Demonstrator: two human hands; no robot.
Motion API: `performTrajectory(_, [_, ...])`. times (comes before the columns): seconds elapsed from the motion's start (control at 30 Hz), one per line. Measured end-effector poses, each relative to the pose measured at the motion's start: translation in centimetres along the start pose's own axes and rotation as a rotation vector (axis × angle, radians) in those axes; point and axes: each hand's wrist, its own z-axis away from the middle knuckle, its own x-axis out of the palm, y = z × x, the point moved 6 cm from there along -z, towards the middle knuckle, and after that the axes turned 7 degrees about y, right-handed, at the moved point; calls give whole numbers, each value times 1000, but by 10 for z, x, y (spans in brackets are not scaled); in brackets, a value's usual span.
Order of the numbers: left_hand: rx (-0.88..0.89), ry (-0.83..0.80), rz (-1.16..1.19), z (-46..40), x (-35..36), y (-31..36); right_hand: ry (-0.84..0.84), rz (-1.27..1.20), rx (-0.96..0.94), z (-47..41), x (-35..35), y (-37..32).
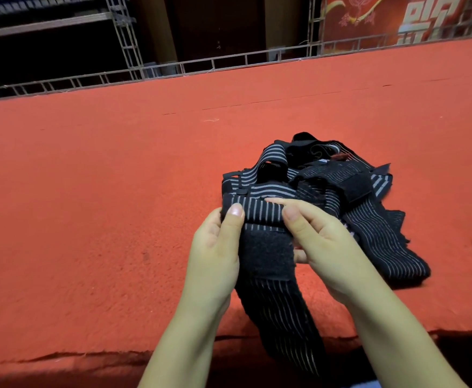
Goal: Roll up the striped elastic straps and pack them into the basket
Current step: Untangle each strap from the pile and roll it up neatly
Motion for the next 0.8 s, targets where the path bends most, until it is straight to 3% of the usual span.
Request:
performTrajectory(0.3, [49,-146,-108,1,-5,0,-44,-49,83,1,-7,2])
performTrajectory(0.57, [-99,-256,59,5,1,-6,54,-202,-55,4,-10,-14])
performTrajectory(0.8, [-69,-196,-83,11,3,-5,192,-120,-208,2,-22,-16])
